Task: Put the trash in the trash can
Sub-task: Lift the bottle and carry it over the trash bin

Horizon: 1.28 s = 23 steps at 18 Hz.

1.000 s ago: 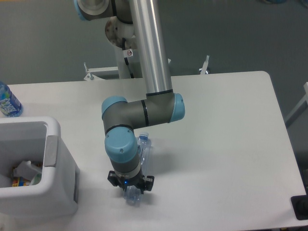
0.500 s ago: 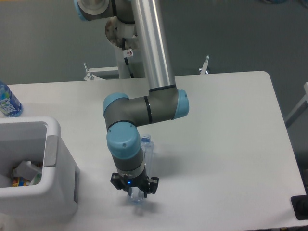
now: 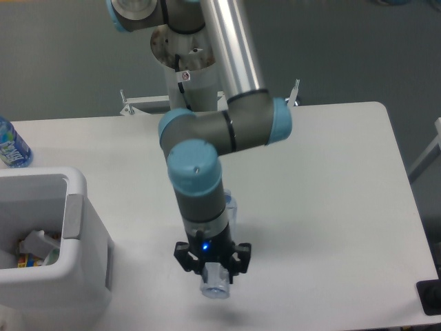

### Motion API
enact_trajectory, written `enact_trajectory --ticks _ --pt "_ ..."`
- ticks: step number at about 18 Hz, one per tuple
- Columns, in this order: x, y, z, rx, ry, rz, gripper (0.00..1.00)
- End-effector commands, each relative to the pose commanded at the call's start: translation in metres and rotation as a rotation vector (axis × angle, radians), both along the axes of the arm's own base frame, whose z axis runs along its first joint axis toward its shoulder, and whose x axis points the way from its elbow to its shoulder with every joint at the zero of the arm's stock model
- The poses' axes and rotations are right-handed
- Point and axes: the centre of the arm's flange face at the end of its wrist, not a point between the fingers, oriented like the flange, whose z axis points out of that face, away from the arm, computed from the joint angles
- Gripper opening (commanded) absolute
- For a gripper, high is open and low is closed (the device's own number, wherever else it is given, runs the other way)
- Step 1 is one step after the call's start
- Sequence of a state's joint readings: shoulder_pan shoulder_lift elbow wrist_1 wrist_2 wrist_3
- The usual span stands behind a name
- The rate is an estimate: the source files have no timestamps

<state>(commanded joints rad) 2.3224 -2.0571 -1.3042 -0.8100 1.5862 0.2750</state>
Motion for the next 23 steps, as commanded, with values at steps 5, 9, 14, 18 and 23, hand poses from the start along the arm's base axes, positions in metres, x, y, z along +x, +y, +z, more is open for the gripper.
enact_trajectory --ticks 5,9,14,18,23 --pt "-0.012 0.0 0.09 0.223 0.067 0.149 0.55" --pt "0.011 0.002 0.128 0.331 0.108 0.158 0.55" --pt "0.063 0.009 0.166 0.394 0.113 0.116 0.55" --pt "0.124 0.026 0.188 0.427 0.115 0.029 0.55" --pt "0.183 0.042 0.204 0.466 0.093 -0.033 0.55"
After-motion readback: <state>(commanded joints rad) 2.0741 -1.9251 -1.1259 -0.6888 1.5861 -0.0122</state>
